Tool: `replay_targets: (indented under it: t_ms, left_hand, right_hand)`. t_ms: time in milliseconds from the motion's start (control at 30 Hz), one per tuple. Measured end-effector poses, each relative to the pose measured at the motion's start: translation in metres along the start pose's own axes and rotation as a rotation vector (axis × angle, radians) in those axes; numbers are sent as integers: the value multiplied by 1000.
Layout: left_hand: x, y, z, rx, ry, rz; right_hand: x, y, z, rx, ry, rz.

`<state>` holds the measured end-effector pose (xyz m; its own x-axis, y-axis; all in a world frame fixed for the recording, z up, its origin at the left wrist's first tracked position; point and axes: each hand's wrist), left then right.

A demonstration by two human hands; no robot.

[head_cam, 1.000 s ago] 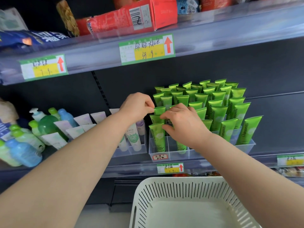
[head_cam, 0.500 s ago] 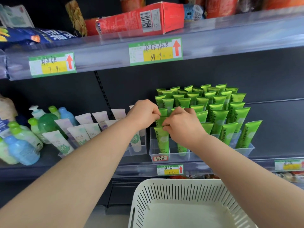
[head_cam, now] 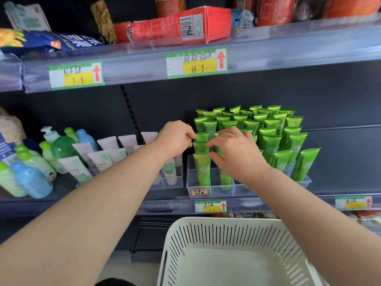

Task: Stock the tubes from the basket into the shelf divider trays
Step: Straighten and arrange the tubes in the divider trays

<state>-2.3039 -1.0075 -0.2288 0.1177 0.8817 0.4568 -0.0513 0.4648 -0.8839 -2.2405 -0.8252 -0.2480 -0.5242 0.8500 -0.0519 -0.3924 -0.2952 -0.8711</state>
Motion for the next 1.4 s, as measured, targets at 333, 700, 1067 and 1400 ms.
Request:
replay_targets:
  t_ms: [333, 700, 1067, 1400]
  left_hand:
    - [11, -2, -32, 33, 12, 11]
    - [-2, 22, -71, 23, -57, 83]
    - [-8, 56, -89, -264, -218, 318]
    - [3, 71, -92, -210, -296, 237]
  right_hand:
    - [24, 3, -68, -33, 19, -26]
    - [34, 13, -115, -292, 161, -85]
    - [42, 22, -129, -372, 230, -126]
    - [45, 29, -134, -389, 207, -130]
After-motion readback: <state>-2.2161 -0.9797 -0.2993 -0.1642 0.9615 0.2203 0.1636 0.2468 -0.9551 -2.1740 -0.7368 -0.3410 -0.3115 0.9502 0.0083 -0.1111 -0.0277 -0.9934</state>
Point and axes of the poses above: each hand's wrist, its own z-axis towards the middle knuckle, its own y-axis out of the palm, x = y × z, and after that the axes turned 6 degrees about -y, right-handed
